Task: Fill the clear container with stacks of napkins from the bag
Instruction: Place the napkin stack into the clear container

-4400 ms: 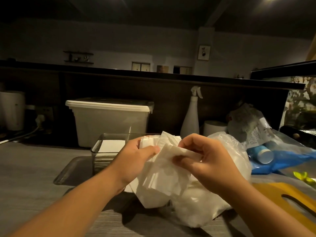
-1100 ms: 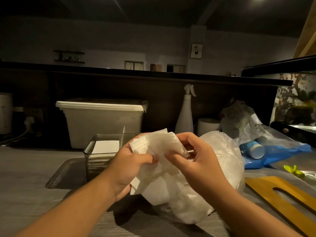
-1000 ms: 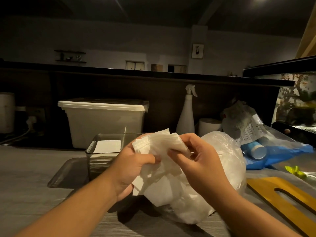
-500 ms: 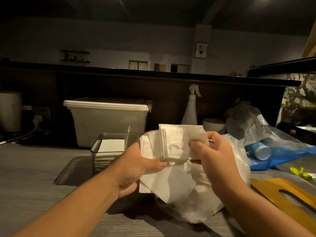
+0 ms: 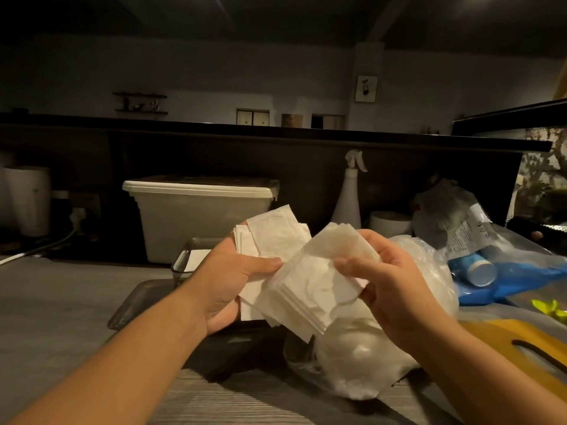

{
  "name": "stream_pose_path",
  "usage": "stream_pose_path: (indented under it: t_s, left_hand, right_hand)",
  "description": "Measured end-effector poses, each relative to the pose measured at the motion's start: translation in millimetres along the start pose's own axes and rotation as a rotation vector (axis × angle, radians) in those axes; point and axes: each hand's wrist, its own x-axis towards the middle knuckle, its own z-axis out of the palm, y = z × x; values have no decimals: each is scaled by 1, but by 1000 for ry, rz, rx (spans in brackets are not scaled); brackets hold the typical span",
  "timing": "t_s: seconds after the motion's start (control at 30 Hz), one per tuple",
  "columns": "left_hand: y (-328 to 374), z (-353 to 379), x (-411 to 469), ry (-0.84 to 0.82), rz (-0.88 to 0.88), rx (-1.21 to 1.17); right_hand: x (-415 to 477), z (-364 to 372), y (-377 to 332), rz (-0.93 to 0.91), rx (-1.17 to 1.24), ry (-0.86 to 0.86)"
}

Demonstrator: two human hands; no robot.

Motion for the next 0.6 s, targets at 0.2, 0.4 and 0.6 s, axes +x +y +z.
stream_pose_path:
  t_s: [0.2, 0.4, 0.6]
  left_hand:
    - [4, 1, 0, 50, 39, 0]
    - [4, -1, 0, 76, 87, -2]
    - [-2, 6, -2, 22, 112, 9]
  right_hand:
    - [1, 1, -1, 147, 177, 47]
    - [1, 1, -3, 137, 193, -4]
    - [-10, 10, -8, -109, -234, -133]
